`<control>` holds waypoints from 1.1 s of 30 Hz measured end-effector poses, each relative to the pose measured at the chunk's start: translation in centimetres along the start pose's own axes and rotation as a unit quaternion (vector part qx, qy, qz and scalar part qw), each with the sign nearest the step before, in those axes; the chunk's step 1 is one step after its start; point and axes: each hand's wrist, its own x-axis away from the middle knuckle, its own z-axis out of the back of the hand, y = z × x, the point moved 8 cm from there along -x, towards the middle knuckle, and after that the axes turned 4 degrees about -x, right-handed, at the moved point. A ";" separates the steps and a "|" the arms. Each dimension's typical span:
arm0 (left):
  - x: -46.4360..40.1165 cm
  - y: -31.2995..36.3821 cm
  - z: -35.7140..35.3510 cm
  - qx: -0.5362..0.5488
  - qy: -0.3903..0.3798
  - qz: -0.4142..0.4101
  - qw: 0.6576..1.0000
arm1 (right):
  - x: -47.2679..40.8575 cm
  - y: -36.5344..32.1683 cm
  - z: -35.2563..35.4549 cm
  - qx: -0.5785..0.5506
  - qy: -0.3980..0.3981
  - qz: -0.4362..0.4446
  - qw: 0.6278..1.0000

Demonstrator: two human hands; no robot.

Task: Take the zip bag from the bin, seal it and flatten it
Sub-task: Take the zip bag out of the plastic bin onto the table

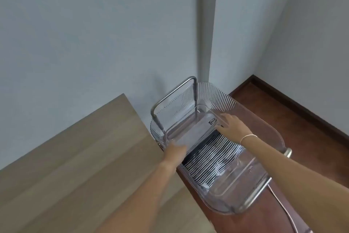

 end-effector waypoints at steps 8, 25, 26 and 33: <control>-3.2 -0.3 -0.8 -0.175 0.001 0.049 0.983 | -1.4 2.4 -2.8 -0.030 -0.050 -0.055 0.997; -1.8 4.1 2.9 -0.178 0.050 -0.165 0.969 | -0.8 0.8 0.8 -0.138 0.062 -0.054 0.987; -1.2 4.9 3.8 -0.163 0.061 -0.192 0.966 | -0.5 0.0 1.4 -0.154 0.072 -0.047 0.984; 6.4 9.8 11.7 -0.133 0.186 -0.401 0.887 | 3.0 -8.7 4.3 -0.454 0.072 0.018 0.888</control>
